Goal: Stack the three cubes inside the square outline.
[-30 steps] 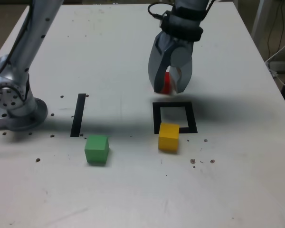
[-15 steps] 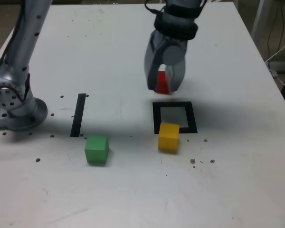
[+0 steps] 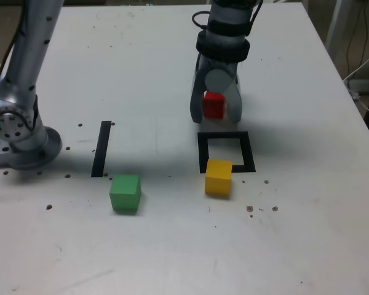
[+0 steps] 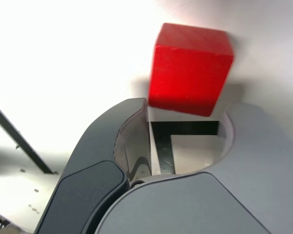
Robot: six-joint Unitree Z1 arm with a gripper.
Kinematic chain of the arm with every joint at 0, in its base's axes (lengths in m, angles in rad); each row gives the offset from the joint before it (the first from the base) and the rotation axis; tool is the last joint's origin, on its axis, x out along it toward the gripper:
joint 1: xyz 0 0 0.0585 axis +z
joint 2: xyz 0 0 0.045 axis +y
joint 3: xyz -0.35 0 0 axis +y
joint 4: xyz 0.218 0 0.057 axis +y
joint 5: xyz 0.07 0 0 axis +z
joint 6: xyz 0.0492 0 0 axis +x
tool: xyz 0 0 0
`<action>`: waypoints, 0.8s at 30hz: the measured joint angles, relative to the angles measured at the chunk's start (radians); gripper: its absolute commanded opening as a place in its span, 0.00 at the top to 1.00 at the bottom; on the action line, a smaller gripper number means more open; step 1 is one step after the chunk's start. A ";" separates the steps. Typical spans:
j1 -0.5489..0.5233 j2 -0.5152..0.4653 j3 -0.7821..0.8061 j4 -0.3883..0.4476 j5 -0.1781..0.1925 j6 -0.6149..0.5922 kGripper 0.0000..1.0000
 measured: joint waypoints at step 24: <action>0.071 0.030 0.007 0.014 -0.011 0.097 0.32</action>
